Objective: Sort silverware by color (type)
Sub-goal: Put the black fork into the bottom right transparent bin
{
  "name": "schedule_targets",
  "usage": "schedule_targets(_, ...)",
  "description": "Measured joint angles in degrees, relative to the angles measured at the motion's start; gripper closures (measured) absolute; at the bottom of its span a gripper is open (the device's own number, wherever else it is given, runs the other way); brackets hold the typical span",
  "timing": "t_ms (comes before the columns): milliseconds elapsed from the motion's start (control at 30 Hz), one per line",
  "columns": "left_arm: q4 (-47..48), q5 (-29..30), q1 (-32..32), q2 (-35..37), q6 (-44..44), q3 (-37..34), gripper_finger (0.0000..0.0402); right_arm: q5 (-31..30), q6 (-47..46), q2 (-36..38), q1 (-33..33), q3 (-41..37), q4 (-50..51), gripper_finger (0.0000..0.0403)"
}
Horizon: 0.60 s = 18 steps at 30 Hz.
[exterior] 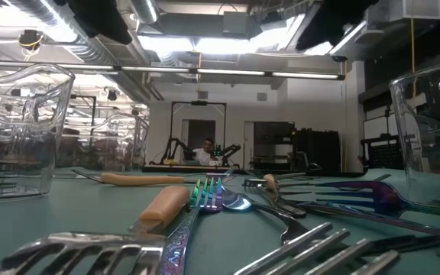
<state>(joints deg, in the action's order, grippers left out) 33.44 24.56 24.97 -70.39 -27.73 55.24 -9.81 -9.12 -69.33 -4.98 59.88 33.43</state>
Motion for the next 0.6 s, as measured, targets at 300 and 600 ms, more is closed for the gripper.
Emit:
schedule_targets(300,0.0,0.0,0.0,0.0,0.0,0.0,0.0288,11.5,0.0,-12.6,4.8,0.0,-0.3,0.0307)
schedule_targets(600,-0.1,0.0,0.0,0.0,-0.1,0.0,0.0288,13.3,0.0,-22.9,4.7,0.0,1.6,0.0307)
